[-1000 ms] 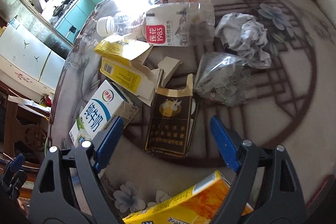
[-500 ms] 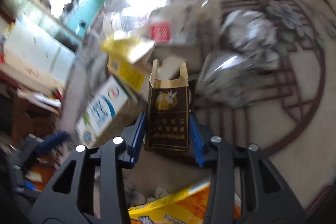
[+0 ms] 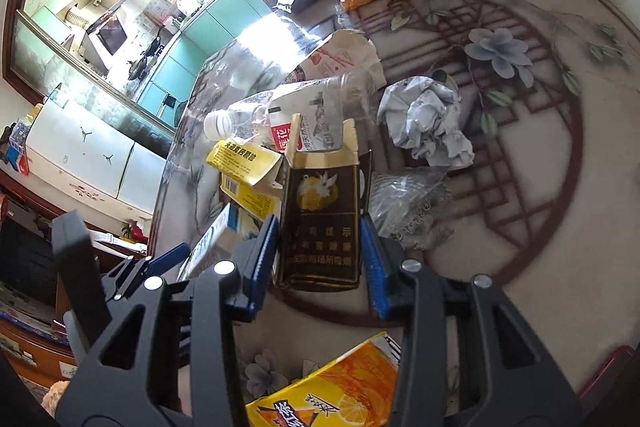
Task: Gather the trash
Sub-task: 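Grasp the white milk carton with the left gripper while the right grasps the brown cigarette pack, then carry the milk carton and cigarette pack over the red bucket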
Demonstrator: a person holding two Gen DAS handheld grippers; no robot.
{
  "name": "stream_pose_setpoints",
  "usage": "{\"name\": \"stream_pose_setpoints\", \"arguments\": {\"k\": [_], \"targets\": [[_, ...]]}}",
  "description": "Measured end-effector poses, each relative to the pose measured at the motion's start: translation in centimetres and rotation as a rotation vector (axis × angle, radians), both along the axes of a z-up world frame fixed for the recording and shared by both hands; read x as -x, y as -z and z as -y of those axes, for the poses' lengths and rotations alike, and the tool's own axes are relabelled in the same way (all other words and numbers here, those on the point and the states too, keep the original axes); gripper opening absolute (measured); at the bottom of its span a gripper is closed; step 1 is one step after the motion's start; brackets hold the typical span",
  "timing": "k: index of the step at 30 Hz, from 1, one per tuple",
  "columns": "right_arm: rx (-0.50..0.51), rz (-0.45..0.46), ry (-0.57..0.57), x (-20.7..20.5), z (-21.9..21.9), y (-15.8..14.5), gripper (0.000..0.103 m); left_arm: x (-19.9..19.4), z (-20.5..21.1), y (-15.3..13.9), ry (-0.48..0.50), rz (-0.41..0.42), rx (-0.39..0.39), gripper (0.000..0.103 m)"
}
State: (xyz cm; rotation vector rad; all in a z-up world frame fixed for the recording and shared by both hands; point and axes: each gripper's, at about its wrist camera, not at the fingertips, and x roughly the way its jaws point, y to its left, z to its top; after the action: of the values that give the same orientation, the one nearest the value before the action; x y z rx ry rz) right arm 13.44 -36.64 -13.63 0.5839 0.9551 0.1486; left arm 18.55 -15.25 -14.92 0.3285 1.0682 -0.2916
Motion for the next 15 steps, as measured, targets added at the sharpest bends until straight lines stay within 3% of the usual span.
{"name": "stream_pose_setpoints", "arguments": {"k": [5, 9, 15], "targets": [[-0.006, -0.008, -0.001, -0.3, 0.0, 0.2, 0.040, -1.1, -0.5, 1.0, -0.008, -0.023, -0.027, 0.071], [-0.006, -0.009, 0.000, -0.4, 0.0, 0.3, 0.040, -1.0, -0.6, 1.4, -0.003, -0.033, -0.039, 0.055], [0.003, -0.012, -0.011, -0.5, -0.4, 0.3, 0.040, 0.1, -0.7, 0.5, 0.009, 0.000, -0.012, 0.049]]}}
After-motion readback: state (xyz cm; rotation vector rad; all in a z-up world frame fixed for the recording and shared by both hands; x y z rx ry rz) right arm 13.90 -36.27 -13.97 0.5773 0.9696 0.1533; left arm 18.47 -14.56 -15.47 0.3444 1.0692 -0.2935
